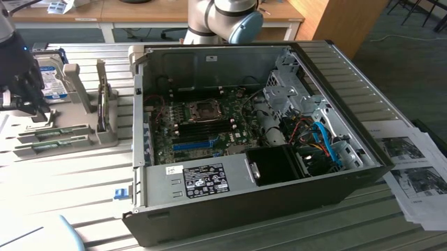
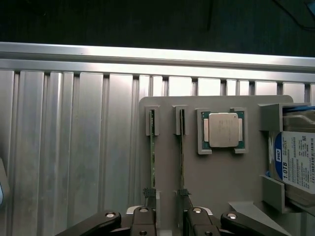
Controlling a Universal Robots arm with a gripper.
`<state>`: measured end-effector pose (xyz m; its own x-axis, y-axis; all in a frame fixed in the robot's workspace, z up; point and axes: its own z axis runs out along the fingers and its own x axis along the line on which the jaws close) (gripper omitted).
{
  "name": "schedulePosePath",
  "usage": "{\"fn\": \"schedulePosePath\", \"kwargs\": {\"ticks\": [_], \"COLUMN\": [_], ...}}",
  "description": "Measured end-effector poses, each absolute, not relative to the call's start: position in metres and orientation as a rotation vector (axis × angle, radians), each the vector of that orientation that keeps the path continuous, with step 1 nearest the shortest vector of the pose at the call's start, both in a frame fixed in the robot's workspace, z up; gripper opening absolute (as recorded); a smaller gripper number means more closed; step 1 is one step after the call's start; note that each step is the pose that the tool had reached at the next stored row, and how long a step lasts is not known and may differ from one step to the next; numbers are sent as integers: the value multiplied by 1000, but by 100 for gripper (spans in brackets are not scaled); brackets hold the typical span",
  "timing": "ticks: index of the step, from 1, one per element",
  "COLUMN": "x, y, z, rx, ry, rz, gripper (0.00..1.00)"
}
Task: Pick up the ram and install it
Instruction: 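Pick up the ram and move it above insertion slot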
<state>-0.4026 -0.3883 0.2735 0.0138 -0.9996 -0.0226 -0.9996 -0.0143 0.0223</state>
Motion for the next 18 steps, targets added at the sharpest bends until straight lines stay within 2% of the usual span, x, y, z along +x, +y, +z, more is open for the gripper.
{"fn": "schedulePosePath", "kwargs": {"ticks": [18], "x": [-403], "y": [-393], "z": [267], "rx": [2237], "ry": [-2205], "rz": [-50], "gripper": [30]}}
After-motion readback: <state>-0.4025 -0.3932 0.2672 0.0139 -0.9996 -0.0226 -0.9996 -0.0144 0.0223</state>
